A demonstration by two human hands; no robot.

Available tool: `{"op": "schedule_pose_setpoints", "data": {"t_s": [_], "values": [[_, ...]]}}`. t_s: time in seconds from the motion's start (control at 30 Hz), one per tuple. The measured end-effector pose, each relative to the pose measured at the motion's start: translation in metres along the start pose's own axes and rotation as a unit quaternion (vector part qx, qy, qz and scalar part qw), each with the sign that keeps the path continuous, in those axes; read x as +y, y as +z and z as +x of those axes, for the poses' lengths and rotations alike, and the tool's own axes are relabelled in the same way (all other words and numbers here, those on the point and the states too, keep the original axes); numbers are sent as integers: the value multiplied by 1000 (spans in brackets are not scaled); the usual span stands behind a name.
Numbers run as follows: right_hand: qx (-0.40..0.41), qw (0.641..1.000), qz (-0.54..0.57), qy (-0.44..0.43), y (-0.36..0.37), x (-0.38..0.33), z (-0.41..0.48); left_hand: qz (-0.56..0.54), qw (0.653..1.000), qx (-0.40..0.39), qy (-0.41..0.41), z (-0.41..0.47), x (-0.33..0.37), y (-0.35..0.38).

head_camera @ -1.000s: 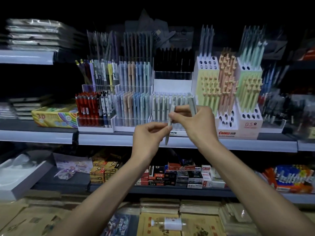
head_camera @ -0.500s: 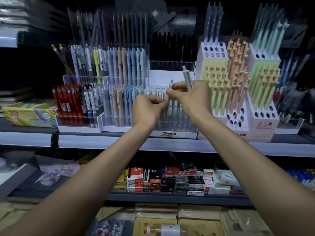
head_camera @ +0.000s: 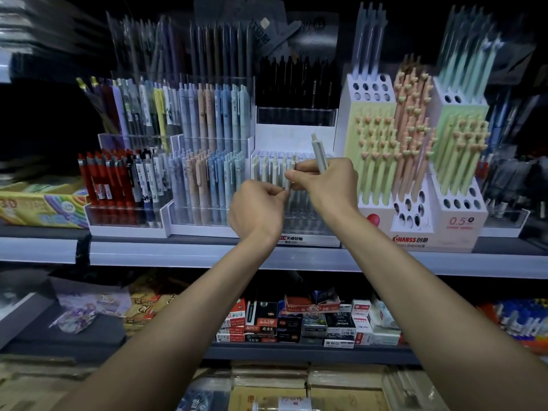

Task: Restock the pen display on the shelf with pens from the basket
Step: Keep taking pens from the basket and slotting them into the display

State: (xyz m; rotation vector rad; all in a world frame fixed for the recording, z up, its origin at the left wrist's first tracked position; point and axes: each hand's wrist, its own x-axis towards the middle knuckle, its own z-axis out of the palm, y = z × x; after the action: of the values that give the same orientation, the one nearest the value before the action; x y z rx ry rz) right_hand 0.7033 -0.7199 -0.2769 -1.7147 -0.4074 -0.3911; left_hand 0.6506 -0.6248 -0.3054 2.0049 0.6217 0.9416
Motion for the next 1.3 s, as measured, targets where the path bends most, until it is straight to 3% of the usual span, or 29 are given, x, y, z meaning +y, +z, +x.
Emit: {"op": "schedule_pose_setpoints", "data": {"t_s": [0.2, 0.4, 1.3], "values": [[4, 1000, -11, 6, 12, 10, 1, 7, 1000, 12, -18, 0, -14, 10], [11, 992, -114, -44, 20, 6, 0, 17, 1000, 22, -5, 1, -18, 9], [8, 992, -125, 29, 22, -1, 10, 19, 999, 20, -46, -1, -10, 12]]}}
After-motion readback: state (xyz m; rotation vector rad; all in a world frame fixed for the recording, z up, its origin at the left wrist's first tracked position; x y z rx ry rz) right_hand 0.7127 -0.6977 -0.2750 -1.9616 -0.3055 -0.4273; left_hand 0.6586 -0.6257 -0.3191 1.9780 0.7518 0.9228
